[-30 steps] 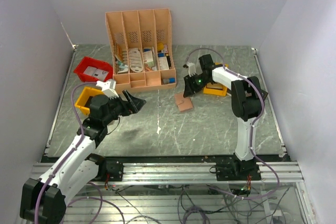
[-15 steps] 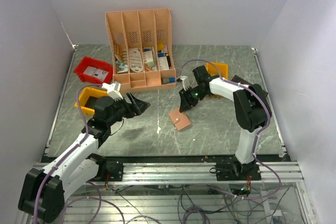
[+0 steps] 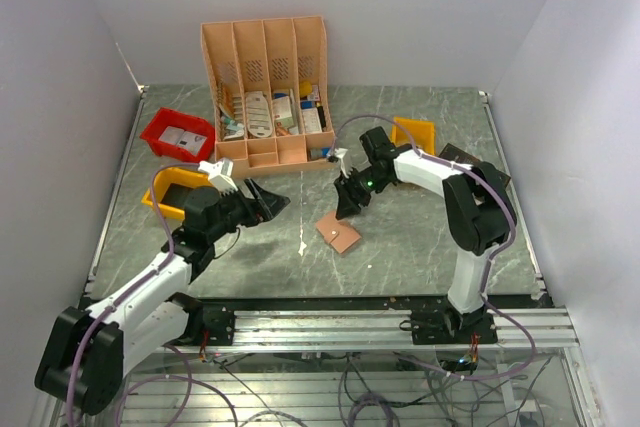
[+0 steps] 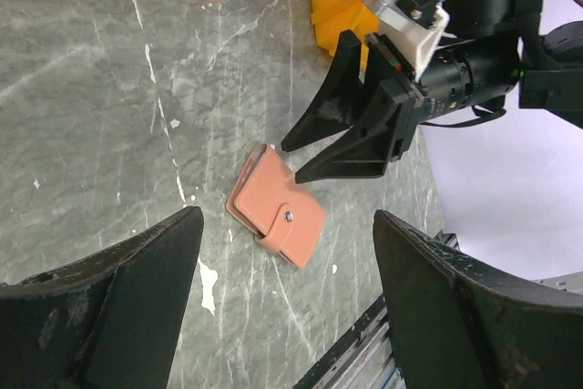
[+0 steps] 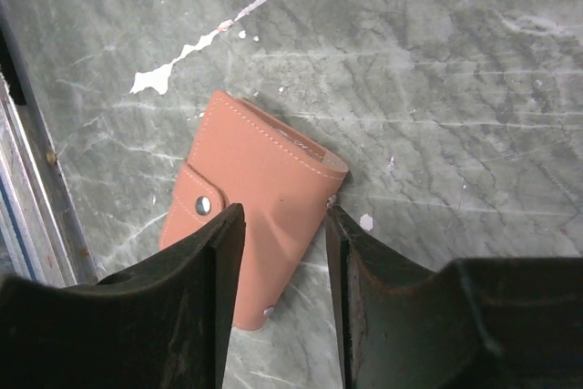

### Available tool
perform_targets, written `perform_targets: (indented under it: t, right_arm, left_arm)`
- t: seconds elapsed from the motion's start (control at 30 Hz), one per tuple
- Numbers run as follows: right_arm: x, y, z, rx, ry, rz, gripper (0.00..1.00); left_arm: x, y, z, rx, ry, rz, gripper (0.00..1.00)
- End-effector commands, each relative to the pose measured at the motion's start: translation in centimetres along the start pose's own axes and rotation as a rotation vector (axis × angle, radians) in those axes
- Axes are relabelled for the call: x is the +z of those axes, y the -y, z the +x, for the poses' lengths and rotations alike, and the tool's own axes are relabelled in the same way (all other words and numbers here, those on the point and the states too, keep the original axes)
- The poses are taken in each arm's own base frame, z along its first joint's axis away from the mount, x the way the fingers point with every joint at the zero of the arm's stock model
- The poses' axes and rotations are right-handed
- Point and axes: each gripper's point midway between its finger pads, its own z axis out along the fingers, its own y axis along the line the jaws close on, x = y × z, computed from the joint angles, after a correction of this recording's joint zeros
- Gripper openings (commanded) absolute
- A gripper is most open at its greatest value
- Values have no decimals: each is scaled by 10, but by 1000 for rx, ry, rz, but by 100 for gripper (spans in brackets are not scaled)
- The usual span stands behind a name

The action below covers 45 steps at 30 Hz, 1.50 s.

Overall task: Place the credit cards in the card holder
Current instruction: Move the card holder to the center of the board, then open the card holder at the center of the board.

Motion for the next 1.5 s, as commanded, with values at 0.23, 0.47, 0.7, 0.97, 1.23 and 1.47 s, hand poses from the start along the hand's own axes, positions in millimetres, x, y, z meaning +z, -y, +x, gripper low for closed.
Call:
perform_targets:
  t: [0.23,0.47,0.7,0.97,1.23,1.47]
  right_arm:
    - [-36,-31,-34,-244,82,-49,50]
    - [-55,-51,-56,-458,134,-86,55]
    - [-50,-83,-38,-960,178,-242,64]
    - [-37,-84,-25,-1030,110,-255,67]
    - [-32,-74,-9,-1057,69,-217,64]
    - [-30,-70,-5,-1067,54,-205,62]
  left_arm:
    - [3,22,-23,90,63,60,87]
    - [1,29,-36,152,102,62,88]
    - [3,36,-32,129,102,128,88]
    - [3,33,-26,129,79,124,89]
    - [9,29,-16,70,64,148,88]
    - [18,22,-8,33,31,137,88]
